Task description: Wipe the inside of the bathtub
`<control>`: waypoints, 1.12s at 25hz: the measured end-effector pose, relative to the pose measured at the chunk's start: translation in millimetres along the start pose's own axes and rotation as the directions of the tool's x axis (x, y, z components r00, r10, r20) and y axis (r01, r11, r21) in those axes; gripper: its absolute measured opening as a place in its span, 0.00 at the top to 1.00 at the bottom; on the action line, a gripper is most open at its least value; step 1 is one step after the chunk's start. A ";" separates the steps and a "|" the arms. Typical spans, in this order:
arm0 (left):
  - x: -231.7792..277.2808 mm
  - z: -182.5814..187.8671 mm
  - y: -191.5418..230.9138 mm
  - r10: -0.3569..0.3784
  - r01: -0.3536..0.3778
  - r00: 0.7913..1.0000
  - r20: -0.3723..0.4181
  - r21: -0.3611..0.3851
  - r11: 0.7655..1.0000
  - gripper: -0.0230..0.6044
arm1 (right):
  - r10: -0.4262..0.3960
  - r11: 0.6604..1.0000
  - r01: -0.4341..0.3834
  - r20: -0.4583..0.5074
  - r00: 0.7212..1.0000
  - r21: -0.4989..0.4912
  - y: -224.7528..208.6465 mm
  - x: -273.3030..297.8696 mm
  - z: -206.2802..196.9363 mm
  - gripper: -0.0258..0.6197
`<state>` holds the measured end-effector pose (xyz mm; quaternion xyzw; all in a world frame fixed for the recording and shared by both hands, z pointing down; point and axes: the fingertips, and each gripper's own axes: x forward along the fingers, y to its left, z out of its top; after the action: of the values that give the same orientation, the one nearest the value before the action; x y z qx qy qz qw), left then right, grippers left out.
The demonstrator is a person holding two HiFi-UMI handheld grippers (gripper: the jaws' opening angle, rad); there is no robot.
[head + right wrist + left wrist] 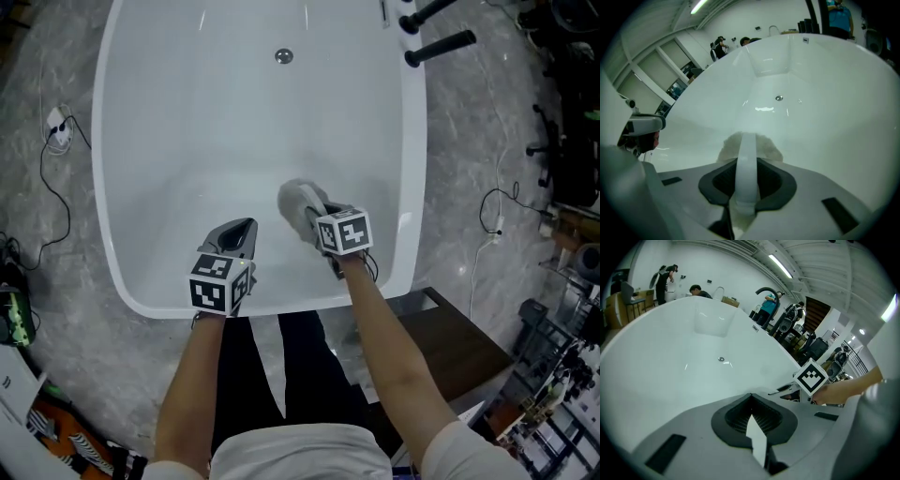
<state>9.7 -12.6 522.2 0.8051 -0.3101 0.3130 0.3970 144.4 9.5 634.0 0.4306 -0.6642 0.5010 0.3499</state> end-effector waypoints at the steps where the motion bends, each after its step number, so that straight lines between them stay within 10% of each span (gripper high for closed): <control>1: -9.1 2.5 -3.1 0.000 0.000 1.000 0.007 0.001 1.000 0.96 | 0.011 1.000 -0.011 0.025 1.000 0.009 8.5 -11.3 2.1 0.81; 28: -245.5 119.9 -102.3 -0.046 0.003 0.953 0.299 0.142 0.990 0.96 | 0.126 0.992 -0.093 0.536 0.835 -0.088 179.3 -312.7 74.9 0.81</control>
<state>-33.1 -0.6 233.9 0.8730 -0.3344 0.2027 0.2914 96.6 29.1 269.5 0.5050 -0.7737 0.3591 0.1320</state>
